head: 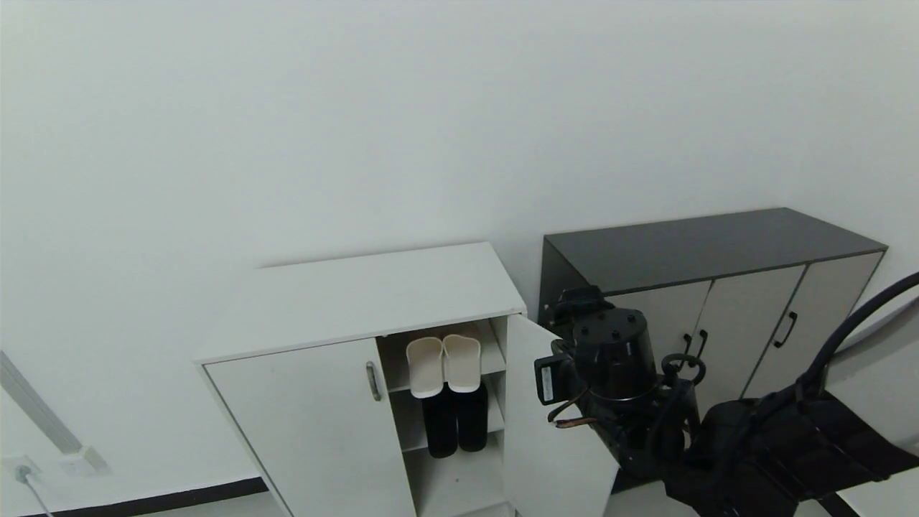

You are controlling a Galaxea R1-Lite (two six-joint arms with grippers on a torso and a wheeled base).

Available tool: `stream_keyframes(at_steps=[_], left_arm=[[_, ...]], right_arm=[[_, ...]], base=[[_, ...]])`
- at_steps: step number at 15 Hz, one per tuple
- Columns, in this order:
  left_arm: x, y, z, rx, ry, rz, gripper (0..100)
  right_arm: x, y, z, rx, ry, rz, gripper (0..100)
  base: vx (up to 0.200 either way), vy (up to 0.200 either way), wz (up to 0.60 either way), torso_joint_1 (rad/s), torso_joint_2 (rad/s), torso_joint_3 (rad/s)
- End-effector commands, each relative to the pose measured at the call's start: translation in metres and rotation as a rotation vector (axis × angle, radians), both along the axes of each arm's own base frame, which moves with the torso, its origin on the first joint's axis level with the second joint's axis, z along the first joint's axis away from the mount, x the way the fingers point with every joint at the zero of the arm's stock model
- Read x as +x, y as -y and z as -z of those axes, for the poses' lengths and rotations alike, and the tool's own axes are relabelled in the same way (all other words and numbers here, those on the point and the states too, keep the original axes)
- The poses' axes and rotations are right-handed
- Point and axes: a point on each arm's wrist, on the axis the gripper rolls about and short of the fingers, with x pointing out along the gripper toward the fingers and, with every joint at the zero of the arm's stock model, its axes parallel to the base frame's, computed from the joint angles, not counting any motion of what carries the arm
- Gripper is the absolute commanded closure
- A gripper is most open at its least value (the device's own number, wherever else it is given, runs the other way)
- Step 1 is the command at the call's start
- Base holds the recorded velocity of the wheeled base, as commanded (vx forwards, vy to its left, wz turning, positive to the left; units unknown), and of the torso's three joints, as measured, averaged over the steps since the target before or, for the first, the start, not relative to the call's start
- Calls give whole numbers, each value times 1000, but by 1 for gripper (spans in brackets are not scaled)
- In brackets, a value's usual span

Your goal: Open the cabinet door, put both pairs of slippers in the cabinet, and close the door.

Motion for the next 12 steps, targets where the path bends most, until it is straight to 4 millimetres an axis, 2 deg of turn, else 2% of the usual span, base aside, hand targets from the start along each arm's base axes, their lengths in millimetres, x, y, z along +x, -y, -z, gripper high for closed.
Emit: stream_keyframes(at_steps=[1, 7, 12], left_arm=[[0, 0, 0, 0, -1, 0, 100], [0, 0, 0, 0, -1, 0, 100], [0, 0, 0, 0, -1, 0, 100]], right_arm=[[1, -1, 2, -5, -2, -2, 100], [5, 1, 7, -8, 25, 2, 100], [8, 2, 8, -5, 29, 10, 100]], base=[[0, 0, 0, 0, 0, 0], [0, 0, 0, 0, 0, 0], [-200, 0, 0, 7, 7, 0]])
